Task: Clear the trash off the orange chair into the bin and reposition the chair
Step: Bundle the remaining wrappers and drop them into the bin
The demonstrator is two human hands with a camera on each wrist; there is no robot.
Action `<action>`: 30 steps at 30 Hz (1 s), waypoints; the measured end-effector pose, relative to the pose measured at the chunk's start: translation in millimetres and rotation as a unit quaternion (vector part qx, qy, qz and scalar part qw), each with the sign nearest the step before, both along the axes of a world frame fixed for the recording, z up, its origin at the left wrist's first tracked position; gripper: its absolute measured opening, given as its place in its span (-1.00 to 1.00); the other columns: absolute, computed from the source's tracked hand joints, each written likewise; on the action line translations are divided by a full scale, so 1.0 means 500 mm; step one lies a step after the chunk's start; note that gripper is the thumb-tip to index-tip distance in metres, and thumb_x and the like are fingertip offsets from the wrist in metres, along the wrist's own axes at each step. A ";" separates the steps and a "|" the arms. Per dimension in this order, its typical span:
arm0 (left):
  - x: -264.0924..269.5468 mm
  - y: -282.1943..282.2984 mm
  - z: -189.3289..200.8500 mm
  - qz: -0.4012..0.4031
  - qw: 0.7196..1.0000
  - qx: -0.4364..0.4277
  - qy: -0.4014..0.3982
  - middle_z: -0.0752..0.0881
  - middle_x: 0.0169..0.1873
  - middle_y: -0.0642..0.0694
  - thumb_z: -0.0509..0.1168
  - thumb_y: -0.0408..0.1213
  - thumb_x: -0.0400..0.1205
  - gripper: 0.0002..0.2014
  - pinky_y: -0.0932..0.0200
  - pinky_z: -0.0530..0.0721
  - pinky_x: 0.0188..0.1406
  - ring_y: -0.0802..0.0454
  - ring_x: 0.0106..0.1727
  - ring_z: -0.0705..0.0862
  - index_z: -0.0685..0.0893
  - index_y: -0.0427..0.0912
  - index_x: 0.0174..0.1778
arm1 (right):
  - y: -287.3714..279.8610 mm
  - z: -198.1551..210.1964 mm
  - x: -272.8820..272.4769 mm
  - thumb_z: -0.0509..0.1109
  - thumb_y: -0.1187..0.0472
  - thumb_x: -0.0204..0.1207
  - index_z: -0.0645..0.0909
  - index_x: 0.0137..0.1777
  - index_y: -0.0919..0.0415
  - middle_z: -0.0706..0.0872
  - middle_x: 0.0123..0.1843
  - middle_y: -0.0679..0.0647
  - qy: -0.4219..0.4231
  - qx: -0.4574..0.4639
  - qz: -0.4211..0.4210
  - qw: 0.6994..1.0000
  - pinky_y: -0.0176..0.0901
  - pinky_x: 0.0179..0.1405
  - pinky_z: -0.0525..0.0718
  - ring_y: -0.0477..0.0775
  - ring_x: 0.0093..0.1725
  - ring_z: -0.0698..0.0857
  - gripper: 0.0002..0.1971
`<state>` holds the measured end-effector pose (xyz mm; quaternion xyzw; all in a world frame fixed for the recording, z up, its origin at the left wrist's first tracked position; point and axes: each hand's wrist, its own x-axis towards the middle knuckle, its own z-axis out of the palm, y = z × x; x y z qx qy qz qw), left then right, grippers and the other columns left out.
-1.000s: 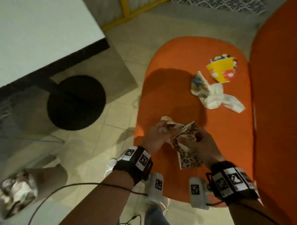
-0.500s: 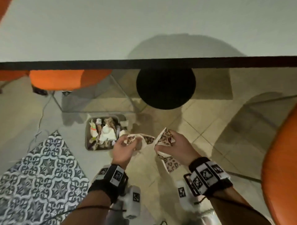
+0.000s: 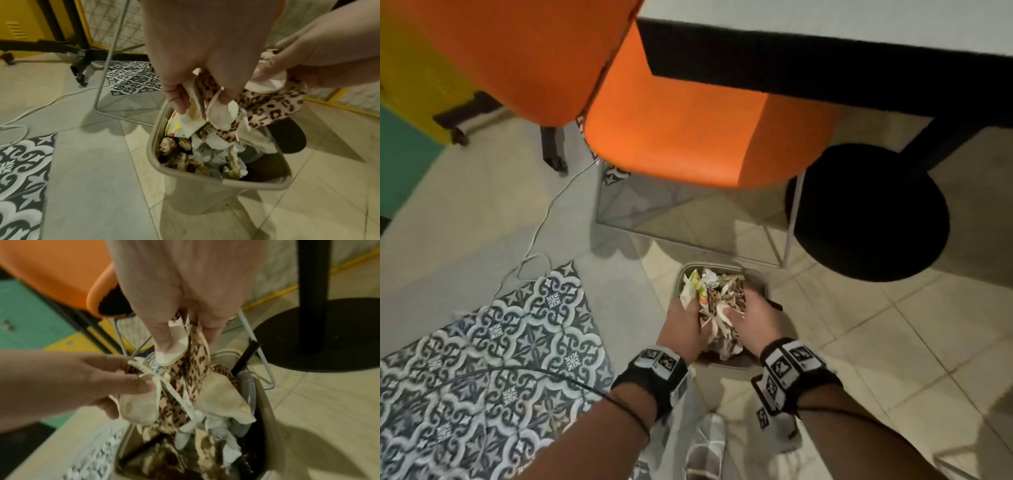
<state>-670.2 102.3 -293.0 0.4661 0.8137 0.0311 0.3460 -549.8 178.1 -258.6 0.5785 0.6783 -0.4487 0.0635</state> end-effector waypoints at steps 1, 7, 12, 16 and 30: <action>0.000 0.000 -0.021 -0.025 1.000 -0.011 0.009 0.39 0.31 -0.28 0.20 -0.11 0.65 -0.47 0.06 0.44 0.34 -0.23 0.33 0.48 0.30 -0.21 0.51 | -0.002 -0.016 -0.008 0.27 0.13 0.64 0.38 0.47 0.11 0.59 0.41 0.07 -0.036 0.012 0.042 0.998 -0.21 0.23 0.48 0.12 0.38 0.58 -0.58; 0.012 -0.001 -0.099 -0.186 0.973 -0.095 0.103 0.34 0.35 -0.30 0.07 -0.33 0.69 -0.54 -0.06 0.52 0.29 -0.27 0.34 0.44 0.21 -0.25 0.52 | -0.034 -0.127 -0.017 0.03 0.40 0.59 0.18 0.59 0.01 0.56 0.42 0.14 -0.117 0.032 0.140 0.983 0.02 0.30 0.55 0.16 0.35 0.58 -0.43; 0.006 0.016 -0.138 -0.222 0.957 -0.119 0.140 0.37 0.34 -0.30 0.06 -0.37 0.69 -0.63 -0.02 0.57 0.22 -0.21 0.34 0.45 0.30 -0.26 0.44 | -0.047 -0.184 -0.028 0.05 0.45 0.61 0.19 0.56 0.12 0.54 0.37 0.19 -0.107 0.046 0.141 0.983 0.00 0.27 0.59 0.17 0.32 0.58 -0.47; 0.009 0.014 -0.147 -0.232 0.954 -0.136 0.131 0.35 0.36 -0.32 0.05 -0.39 0.68 -0.59 -0.05 0.57 0.26 -0.23 0.35 0.46 0.25 -0.23 0.47 | -0.056 -0.205 -0.031 0.10 0.50 0.57 0.13 0.62 0.15 0.32 0.59 0.12 -0.088 0.035 0.123 0.988 -0.08 0.53 0.30 0.10 0.56 0.31 -0.38; 0.030 0.021 -0.003 -0.153 0.983 -0.071 0.075 0.35 0.31 -0.29 0.46 -0.22 0.46 -0.20 -0.05 0.66 0.11 -0.26 0.16 0.63 0.18 -0.12 0.55 | -0.034 -0.079 0.059 0.54 0.18 0.38 0.09 0.64 0.05 0.39 0.56 0.02 0.008 0.027 0.050 0.998 -0.04 0.46 0.47 0.07 0.50 0.43 -0.10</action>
